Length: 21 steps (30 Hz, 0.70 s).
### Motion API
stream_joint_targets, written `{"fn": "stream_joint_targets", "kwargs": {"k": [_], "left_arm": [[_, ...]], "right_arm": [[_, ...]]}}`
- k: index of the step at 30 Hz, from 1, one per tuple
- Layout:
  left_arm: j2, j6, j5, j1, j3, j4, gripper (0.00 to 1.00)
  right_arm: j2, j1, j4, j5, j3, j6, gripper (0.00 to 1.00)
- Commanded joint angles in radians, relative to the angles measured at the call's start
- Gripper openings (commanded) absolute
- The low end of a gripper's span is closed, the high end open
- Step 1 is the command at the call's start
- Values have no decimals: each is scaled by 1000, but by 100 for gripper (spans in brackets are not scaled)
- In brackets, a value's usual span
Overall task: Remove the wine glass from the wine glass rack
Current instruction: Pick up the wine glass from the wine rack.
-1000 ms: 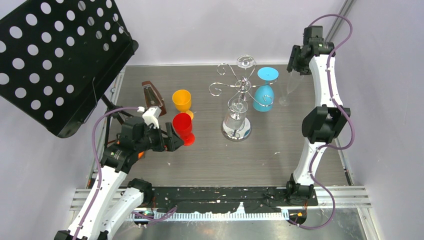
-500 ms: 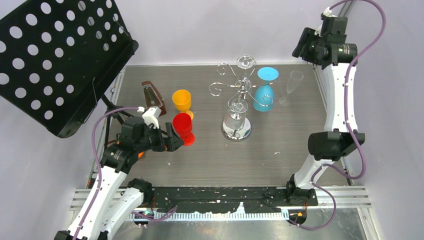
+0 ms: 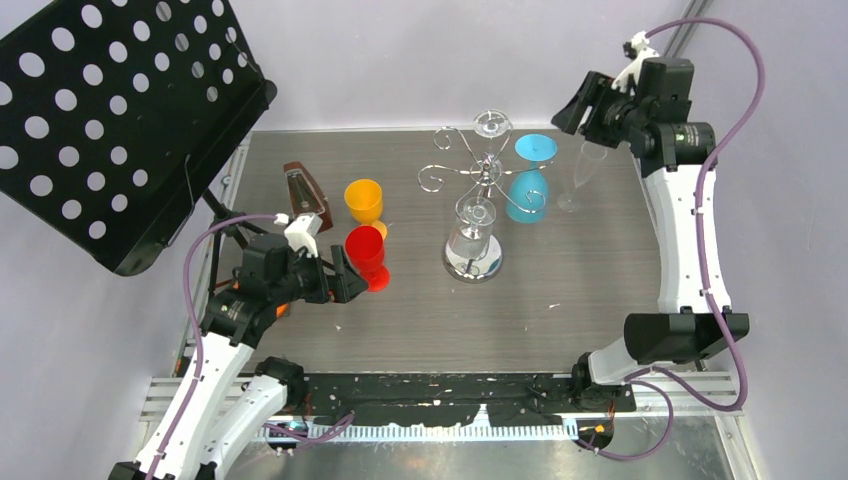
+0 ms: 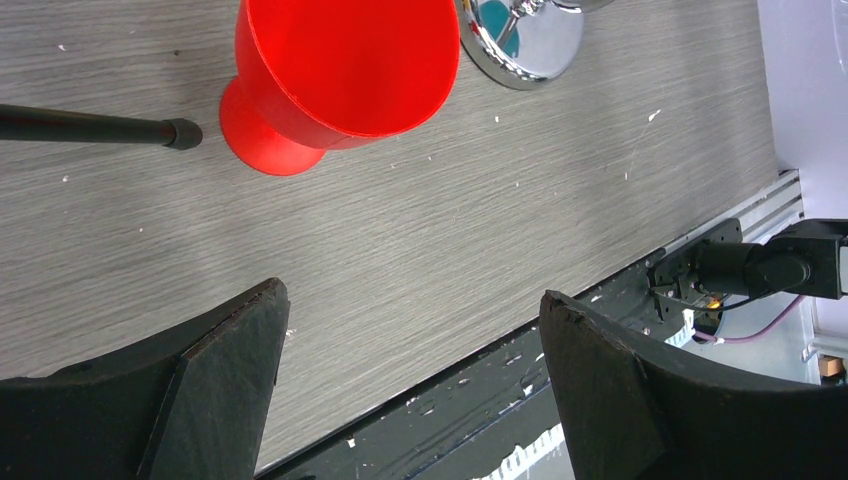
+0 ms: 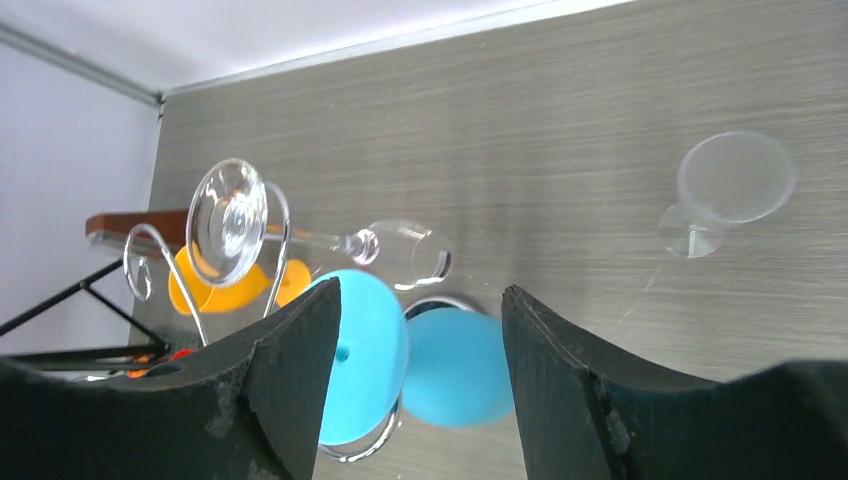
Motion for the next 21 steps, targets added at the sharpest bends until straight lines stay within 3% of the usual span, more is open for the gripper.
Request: {"fn": "stream_joint_targets", "kwargs": {"k": [1, 11, 21], "left_arm": [[-6, 5, 19, 6, -4, 43, 93], [-11, 6, 16, 6, -6, 44, 93], [-14, 6, 14, 6, -6, 42, 93]], "right_arm": [[-78, 33, 108, -76, -119, 37, 66], [-153, 62, 202, -118, -273, 73, 66], [-197, 62, 257, -150, -330, 106, 58]]}}
